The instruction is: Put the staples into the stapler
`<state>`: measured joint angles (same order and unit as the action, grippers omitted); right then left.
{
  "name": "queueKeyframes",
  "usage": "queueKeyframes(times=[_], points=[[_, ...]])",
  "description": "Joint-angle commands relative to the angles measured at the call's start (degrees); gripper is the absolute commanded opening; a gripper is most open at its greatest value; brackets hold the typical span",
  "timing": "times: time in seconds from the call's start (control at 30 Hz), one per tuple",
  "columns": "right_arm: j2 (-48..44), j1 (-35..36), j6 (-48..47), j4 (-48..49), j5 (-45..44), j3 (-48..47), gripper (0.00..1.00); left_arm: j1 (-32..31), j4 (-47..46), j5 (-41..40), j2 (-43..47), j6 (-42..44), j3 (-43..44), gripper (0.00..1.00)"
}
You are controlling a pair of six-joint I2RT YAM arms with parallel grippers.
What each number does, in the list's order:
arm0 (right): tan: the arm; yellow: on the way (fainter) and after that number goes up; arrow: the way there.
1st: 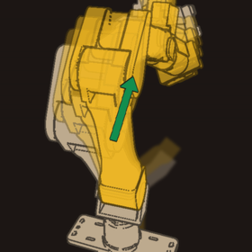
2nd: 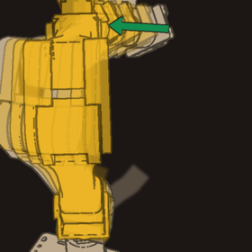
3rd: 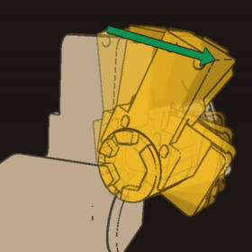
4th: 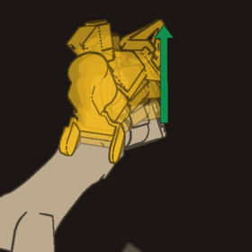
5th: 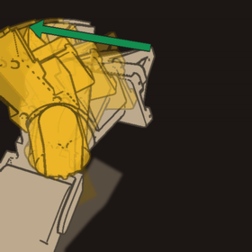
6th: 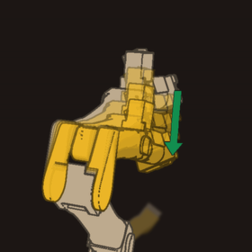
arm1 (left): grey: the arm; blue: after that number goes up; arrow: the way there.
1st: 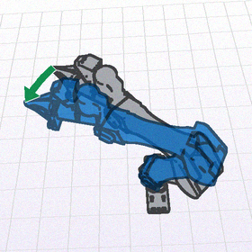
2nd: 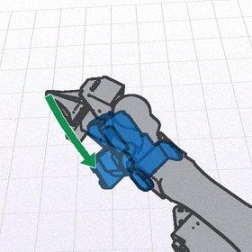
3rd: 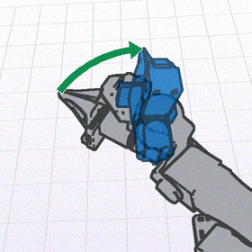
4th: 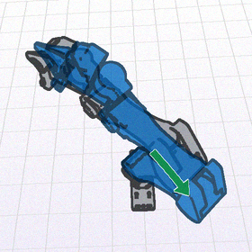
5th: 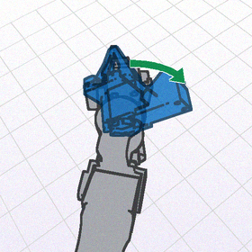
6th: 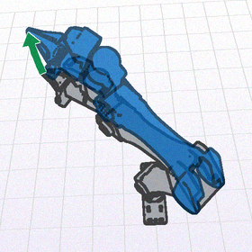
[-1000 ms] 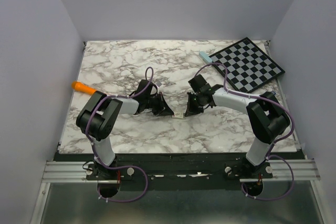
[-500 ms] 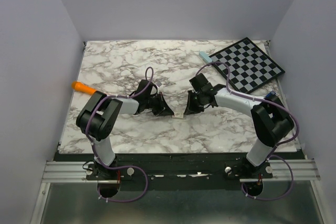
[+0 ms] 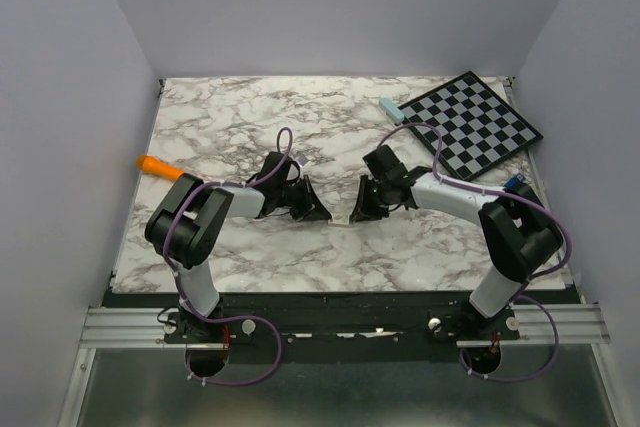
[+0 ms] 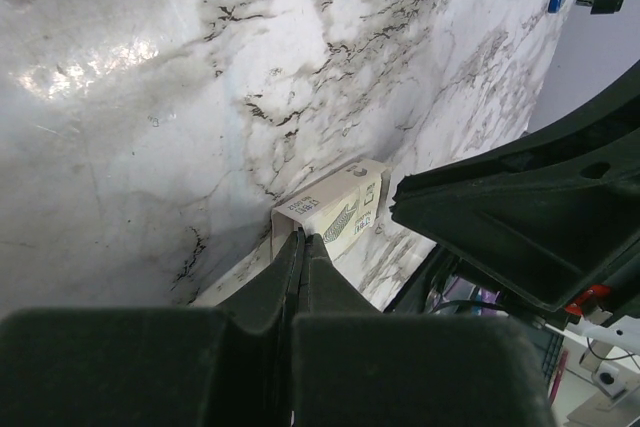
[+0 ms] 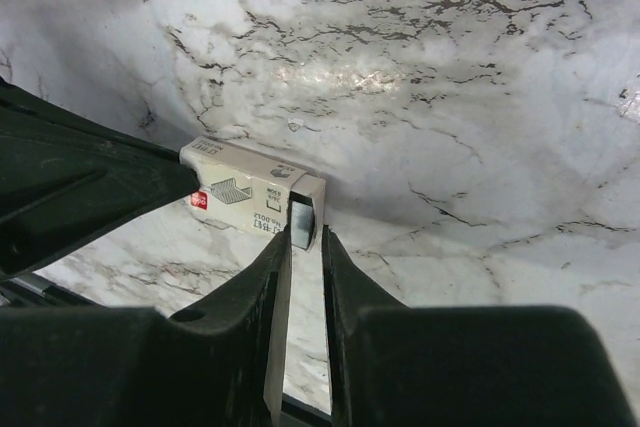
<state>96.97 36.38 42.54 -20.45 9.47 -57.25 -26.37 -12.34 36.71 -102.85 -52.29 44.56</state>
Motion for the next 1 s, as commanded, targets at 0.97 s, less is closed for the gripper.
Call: queueKeyframes(times=[0.97], points=[[0.77, -2.54, 2.98, 12.63, 5.56, 8.47, 0.01, -0.17, -0.23, -0.15, 1.68, 0.26, -0.26, 0.0]])
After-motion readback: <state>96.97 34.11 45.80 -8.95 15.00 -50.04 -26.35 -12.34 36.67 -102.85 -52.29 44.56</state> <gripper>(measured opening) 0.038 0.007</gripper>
